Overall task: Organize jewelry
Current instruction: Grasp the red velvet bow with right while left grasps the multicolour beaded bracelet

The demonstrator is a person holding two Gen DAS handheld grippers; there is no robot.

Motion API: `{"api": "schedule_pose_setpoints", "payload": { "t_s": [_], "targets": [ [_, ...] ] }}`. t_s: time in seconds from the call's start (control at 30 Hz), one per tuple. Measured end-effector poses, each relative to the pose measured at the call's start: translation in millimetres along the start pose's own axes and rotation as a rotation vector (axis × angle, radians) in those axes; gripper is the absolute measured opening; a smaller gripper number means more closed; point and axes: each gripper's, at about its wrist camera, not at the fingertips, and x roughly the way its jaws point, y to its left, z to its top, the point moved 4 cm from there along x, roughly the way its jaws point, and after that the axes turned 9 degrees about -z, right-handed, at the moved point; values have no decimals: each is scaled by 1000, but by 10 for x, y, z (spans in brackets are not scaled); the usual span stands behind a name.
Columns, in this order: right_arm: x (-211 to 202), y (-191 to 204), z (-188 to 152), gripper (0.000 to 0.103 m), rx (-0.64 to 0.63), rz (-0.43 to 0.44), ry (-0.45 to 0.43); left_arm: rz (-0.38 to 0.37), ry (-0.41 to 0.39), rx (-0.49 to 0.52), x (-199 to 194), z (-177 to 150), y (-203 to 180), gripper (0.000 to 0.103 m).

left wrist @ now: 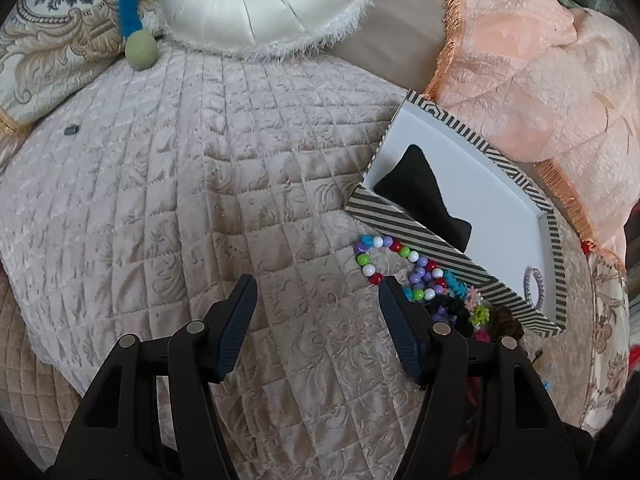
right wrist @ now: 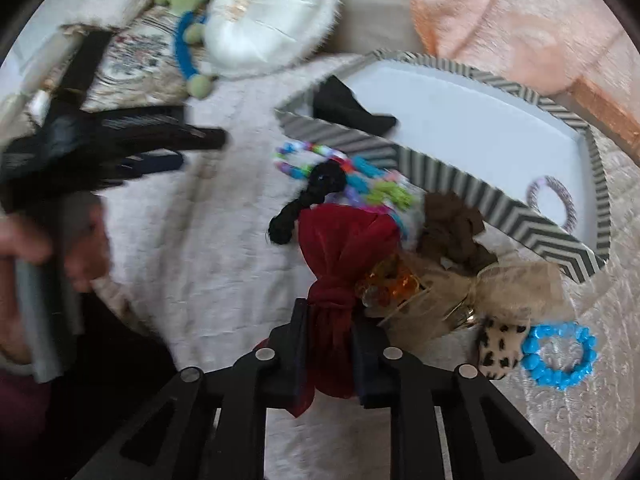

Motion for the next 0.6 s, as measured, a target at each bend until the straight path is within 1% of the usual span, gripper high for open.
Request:
{"api": "schedule_pose_setpoints", "payload": {
  "t_s": [0.07,0.13,0.23,0.3,0.4,0.53,0.6],
  "targets": [
    [-107,11,9,18,16,54,-23,0,13,-13,52,3,12,63],
    [-192,4,2,18,23,89,-42,-6,20,-30,107,22,13,63],
    [-282,-40,2,18,51,149,-56,8,7,-18,169,73,-17,63],
    [-341,-66,23,18,72,160,-72,23,9,-13,243,101,-32,63],
    [-450,-172,40,18,118,184,-110,16,28,-7,370,121,-71,63],
    [-596,-331,56,18,198,262,-159,36,42,24,530,144,-156,63],
    [-665,-416,60,18,234,286,-176,51,60,29,621,144,-175,63]
  ]
}}
